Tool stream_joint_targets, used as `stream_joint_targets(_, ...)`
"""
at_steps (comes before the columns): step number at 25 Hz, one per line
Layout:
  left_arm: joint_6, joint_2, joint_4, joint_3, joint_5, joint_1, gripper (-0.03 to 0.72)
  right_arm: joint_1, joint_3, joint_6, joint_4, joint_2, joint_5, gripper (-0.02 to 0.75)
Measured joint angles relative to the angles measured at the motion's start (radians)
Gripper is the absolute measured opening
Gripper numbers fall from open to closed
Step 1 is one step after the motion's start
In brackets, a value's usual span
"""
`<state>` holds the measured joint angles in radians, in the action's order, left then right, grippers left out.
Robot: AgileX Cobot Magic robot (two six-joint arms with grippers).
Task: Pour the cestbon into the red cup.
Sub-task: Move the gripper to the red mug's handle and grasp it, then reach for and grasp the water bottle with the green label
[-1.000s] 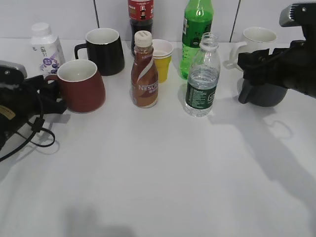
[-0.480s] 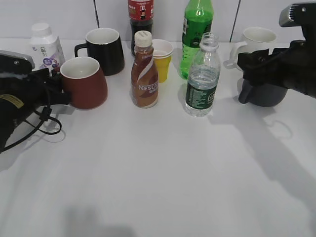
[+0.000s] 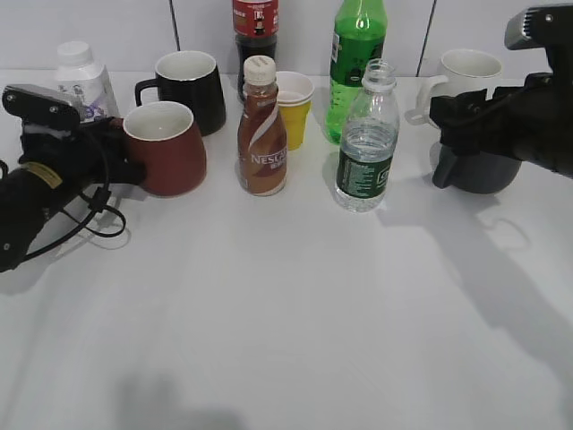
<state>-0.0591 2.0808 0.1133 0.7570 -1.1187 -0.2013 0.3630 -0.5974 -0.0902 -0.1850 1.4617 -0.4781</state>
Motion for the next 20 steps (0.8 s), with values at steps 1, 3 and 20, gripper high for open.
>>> stream_joint_targets(1, 0.000, 0.004, 0.001, 0.004, -0.002, 0.000, 0.197, 0.000, 0.000, 0.000, 0.000, 0.000, 0.000, 0.588)
stream_joint_targets(3, 0.000, 0.018, 0.003, 0.006, -0.017, 0.000, 0.120, 0.000, 0.000, 0.000, 0.001, 0.000, 0.000, 0.588)
stream_joint_targets(20, -0.006, -0.021, -0.014, -0.124, -0.100, 0.000, 0.043, 0.071, 0.022, 0.188, 0.303, 0.001, 0.029, 0.588)
